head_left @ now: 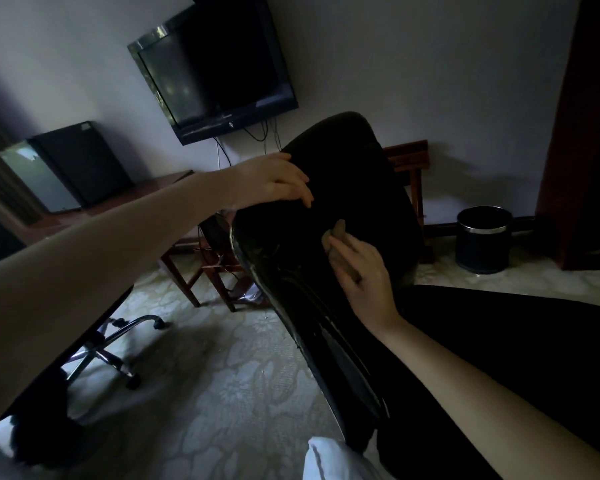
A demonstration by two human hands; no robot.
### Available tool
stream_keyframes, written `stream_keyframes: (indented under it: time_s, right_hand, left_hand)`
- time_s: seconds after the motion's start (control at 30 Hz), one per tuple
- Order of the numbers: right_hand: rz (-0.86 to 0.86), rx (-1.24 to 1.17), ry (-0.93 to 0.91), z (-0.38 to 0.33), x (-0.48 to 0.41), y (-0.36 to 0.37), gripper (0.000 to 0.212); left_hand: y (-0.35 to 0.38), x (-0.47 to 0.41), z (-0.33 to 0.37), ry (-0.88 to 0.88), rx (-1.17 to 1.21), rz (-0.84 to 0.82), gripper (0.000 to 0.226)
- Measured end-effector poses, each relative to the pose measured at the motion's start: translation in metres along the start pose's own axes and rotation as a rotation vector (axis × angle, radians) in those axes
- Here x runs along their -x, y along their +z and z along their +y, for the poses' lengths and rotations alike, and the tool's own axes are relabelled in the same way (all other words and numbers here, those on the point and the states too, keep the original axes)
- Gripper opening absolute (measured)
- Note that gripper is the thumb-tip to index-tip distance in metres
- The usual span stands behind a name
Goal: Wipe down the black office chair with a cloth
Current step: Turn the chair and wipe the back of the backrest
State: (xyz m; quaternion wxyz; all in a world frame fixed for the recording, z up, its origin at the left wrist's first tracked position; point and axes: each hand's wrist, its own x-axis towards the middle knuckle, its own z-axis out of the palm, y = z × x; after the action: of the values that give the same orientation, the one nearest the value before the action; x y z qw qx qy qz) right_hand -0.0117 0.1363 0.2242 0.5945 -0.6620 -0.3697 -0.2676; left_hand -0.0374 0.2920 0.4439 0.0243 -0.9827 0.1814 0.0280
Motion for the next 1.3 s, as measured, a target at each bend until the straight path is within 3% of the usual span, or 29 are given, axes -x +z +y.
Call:
stream_keyframes:
  time_s: [0.17, 0.4, 0.53, 0.73, 1.1, 1.3]
  right_hand:
    - [0.039, -0.138, 0.209, 0.021, -0.017, -0.009, 0.033]
    - [0.080, -0.282, 0.452, 0.021, 0.042, -0.015, 0.038]
    - [0.090, -0.241, 0.399, -0.009, 0.055, -0.009, 0.038]
    - [0.013, -0.085, 0.160, -0.031, 0.010, -0.004, 0.037]
    - [0.066, -0.252, 0.259, 0.006, 0.013, -0.006, 0.034]
    - [0.041, -0.296, 0.579, 0.032, 0.062, -0.023, 0.036]
  left_hand:
    - [0.000, 0.000, 0.004, -0.020, 0.010, 0.001, 0.042]
    - [0.004, -0.002, -0.005, -0.090, 0.015, 0.016, 0.029]
    - [0.003, -0.003, -0.004, -0.091, -0.003, 0.030, 0.036]
    - [0.000, -0.001, 0.010, -0.047, -0.041, 0.053, 0.043]
    - [-0.004, -0.003, 0.013, -0.022, -0.084, -0.038, 0.041]
    - [0.001, -0.012, 0.046, -0.032, -0.518, -0.210, 0.056]
